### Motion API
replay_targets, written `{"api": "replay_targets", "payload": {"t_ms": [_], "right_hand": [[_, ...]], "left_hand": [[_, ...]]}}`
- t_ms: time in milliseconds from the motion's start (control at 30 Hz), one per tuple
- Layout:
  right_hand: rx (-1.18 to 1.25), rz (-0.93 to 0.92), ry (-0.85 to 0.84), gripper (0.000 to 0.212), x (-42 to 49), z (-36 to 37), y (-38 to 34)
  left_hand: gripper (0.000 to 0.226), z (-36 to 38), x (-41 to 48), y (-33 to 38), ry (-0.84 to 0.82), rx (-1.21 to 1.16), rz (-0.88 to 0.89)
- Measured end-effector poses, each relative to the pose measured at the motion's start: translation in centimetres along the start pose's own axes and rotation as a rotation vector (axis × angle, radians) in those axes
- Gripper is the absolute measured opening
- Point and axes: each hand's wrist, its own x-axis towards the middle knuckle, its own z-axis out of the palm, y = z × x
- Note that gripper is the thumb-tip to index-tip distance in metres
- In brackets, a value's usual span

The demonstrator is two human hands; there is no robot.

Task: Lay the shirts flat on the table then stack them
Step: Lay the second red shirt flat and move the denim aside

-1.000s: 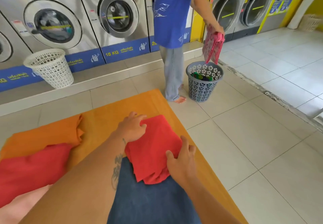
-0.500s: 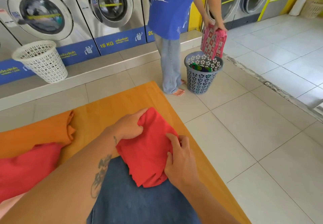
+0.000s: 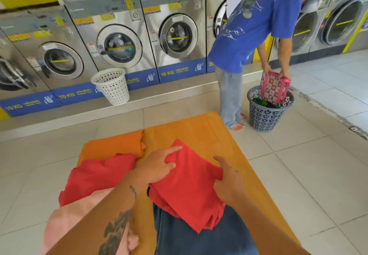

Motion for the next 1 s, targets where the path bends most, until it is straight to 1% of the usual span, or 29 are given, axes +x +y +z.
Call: {"api": "replay_targets", "payload": {"t_ms": [67, 133, 200, 300, 367, 500, 567, 633, 700, 800, 900, 1000], "right_hand": [[0.015, -0.086, 0.025, 0.072, -1.1, 0.8, -1.4], [0.055, -0.179, 0.068, 0.065, -2.7, 2.4, -2.9], [0.067, -0.257, 0.088, 0.062, -4.4, 4.3, -4.7], [0.041, -0.318, 0.035, 0.059, -6.7, 7.6, -7.6], [0.022, -0.330, -0.024, 0.054, -8.2, 10.1, -9.5], [-0.035, -0.362, -0.148, 0.053, -10.9, 15.7, -12.7], [-0.060, -0.375, -0.212, 0.052, -12.1, 18.3, -13.9], [-0.103, -0.398, -0.300, 0.050, -13.0, 20.8, -14.4], [-0.200, -0.386, -0.400, 0.048, -13.8, 22.9, -14.0], [-0.288, -0.295, -0.489, 0.045, -14.9, 25.2, -11.8], [-0.322, -0.269, -0.510, 0.045, -15.9, 26.2, -9.9], [-0.324, -0.280, -0.510, 0.046, -15.9, 25.9, -9.4]], "left_hand": [[0.054, -0.6, -3.4, -1.6, 0.037, -0.033, 0.013], [0.053, -1.3, -6.9, -3.7, 0.073, -0.063, 0.029], [0.053, -2.3, -10.7, -6.1, 0.119, -0.095, 0.019], [0.049, -4.1, -16.6, -9.8, 0.171, -0.205, -0.044], [0.048, -5.2, -20.6, -12.2, 0.195, -0.277, -0.100], [0.043, -6.2, -27.8, -16.5, 0.265, -0.379, -0.209], [0.042, -6.0, -30.9, -18.7, 0.297, -0.375, -0.249], [0.041, -5.4, -33.3, -20.7, 0.310, -0.316, -0.303], [0.040, -4.3, -35.0, -22.5, 0.285, -0.281, -0.365], [0.043, -1.5, -37.1, -24.4, 0.194, -0.290, -0.419], [0.048, 1.2, -38.5, -25.5, 0.138, -0.249, -0.438], [0.050, 1.9, -38.9, -25.8, 0.185, -0.211, -0.426]]}}
